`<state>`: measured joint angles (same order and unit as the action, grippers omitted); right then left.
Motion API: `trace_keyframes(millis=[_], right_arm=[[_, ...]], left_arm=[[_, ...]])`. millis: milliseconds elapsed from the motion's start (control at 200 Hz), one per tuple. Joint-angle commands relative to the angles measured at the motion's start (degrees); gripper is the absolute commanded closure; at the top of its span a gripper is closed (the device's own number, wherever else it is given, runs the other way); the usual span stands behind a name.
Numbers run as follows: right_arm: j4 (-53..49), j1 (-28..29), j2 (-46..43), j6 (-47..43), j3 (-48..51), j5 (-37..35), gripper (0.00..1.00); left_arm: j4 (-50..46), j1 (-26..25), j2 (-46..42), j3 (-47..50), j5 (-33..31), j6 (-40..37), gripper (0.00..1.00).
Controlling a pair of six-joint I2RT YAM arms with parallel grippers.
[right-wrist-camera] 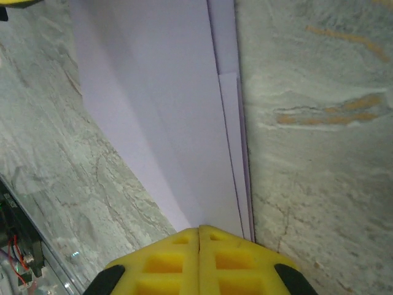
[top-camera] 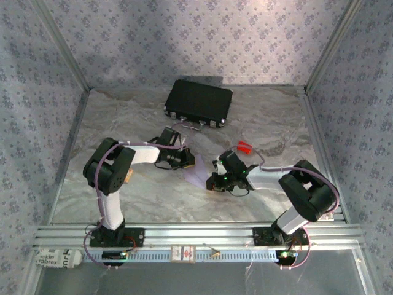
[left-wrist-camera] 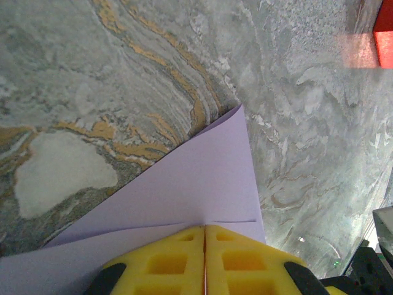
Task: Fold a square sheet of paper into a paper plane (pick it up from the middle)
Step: Fourth fold the wing at the center of the table.
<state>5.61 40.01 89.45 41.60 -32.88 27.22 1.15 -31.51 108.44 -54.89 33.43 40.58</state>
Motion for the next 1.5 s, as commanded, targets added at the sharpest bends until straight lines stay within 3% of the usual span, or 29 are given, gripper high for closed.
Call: trace_keyframes(millis=[0,245,395,775,1499], right_arm=[[-2.1,0.3,1.3,0.8,3.1,-1.5,0.95],[-1.0,0.1,0.9,1.9,3.6,-1.7,0.98],[-0.2,0.2,1.8,2.9,3.0,-1.9,0.99],[-0.4,0.0,2.3,2.9,2.9,-1.5,0.99],[-4.1,-0.1,-6.0,-0.3,9.2,0.9,0.96]], left_arm=[[-3.9,-0.1,-0.3,1.9,-2.5,-0.5,0.91],[-4.2,-1.0,-6.0,-1.5,-2.9,1.6,0.78],[-8.6,-3.5,-9.2,-2.2,-8.8,2.3,0.77],[-0.2,-11.0,-7.9,4.6,-7.8,9.7,0.89],[-0.8,-9.7,-3.9,8.4,-10.0,9.6,0.93]])
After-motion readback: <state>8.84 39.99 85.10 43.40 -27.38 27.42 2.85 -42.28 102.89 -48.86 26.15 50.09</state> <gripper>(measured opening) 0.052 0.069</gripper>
